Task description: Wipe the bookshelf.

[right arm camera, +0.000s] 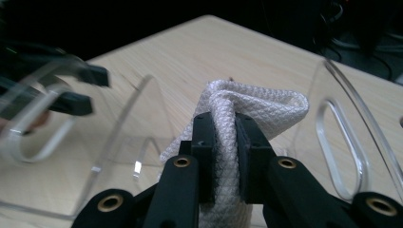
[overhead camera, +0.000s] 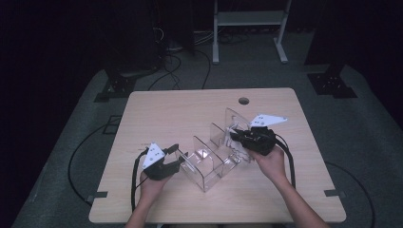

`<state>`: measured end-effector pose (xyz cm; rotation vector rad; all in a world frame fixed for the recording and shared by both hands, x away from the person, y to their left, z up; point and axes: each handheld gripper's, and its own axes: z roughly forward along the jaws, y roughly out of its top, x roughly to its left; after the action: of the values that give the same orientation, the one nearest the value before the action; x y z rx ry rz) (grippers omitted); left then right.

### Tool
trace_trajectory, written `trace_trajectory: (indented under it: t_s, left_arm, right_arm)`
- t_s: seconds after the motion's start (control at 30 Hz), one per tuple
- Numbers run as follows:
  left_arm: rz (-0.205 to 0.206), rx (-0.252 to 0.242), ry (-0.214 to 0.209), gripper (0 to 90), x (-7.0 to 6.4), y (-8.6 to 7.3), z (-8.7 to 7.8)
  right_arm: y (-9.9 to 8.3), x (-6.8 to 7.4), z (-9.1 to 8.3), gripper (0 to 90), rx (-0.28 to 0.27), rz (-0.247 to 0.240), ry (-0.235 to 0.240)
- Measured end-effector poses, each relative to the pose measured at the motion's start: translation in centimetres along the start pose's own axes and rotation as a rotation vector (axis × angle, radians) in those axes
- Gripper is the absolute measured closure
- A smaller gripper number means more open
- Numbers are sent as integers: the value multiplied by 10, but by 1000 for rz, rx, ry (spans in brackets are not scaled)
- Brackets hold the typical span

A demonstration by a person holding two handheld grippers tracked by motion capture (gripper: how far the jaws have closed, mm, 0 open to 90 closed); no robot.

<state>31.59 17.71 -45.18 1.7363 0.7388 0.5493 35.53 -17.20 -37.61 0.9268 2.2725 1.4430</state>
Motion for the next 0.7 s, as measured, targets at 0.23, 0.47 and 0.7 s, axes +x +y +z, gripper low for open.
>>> trace_trajectory:
  t_s: [0.23,0.47,0.7]
  left_arm:
    - [-4,-1,2,477,0,0,0]
    - [-1,-1,-1,480,-1,0,0]
    - [-3,-2,-4,479,0,0,0]
  right_arm:
    - [-3,31,-14,793,-39,-25,97]
    - [-17,56,7,793,33,-80,111]
    - [-9,50,29,793,28,-52,118]
